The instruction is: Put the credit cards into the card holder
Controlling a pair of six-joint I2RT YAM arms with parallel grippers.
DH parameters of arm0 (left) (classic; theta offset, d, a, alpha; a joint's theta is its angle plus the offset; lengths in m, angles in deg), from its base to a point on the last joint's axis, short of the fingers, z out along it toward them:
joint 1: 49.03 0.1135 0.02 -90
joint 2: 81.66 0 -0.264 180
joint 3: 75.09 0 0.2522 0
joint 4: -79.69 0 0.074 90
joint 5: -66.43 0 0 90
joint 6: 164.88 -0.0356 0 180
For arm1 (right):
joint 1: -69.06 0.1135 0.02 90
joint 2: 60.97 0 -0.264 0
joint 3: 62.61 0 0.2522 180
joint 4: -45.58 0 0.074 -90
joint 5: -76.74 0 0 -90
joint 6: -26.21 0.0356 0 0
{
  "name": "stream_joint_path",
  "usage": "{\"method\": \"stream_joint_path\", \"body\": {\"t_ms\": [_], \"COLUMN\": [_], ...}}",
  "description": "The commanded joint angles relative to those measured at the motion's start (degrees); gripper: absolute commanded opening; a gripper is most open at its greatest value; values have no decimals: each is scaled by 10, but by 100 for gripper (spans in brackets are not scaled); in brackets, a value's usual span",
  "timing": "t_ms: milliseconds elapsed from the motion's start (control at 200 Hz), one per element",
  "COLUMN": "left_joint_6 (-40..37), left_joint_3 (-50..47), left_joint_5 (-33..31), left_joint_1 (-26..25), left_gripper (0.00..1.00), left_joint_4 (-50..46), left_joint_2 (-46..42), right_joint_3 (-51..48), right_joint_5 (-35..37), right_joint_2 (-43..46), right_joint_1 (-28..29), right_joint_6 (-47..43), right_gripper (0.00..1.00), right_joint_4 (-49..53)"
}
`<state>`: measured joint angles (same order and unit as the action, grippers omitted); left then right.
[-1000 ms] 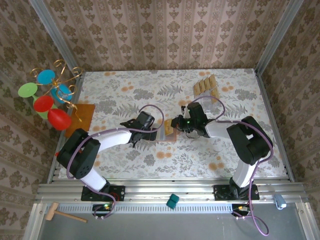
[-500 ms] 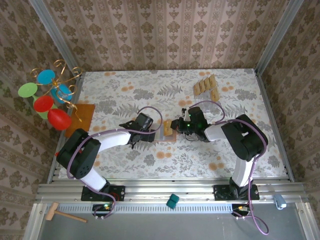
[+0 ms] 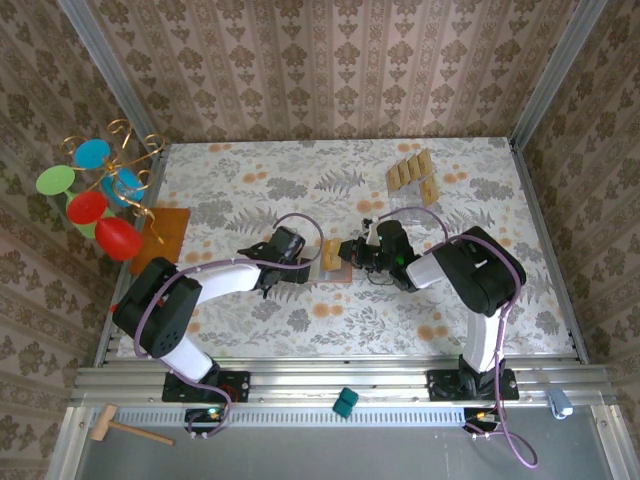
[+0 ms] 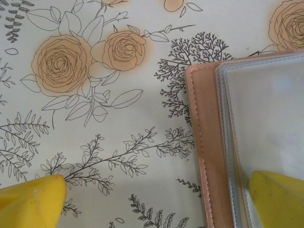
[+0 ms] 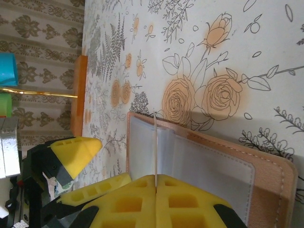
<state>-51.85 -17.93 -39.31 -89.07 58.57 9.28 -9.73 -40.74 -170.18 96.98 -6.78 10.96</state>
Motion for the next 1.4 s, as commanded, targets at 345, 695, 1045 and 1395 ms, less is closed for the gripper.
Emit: {"method": "stream_joint_path", "body": {"t_ms": [345,695,1045,1395], "left_joint_6": [25,25,26,26], "left_joint_3": [-29,-31,-35,-36], "left_joint_5": [-16,-16,-16,-16], "left_joint_1": [3,3,3,3], "left_gripper": [100,100,100,100], "left_joint_4": [-21,-20,-18,-18], "left_joint_2": [-22,-22,-23,-26], "right_joint_3": [-18,-18,-19,-25], "right_joint_5": [13,17,20,21], "right_joint_2": [-35,-49,-71,-88], "right_joint_1": [11,16,20,27], "right_joint_6": [37,49,61,73], "right_gripper": [0,0,0,0], "right_joint_4": [-110,-130,-155,-179]}}
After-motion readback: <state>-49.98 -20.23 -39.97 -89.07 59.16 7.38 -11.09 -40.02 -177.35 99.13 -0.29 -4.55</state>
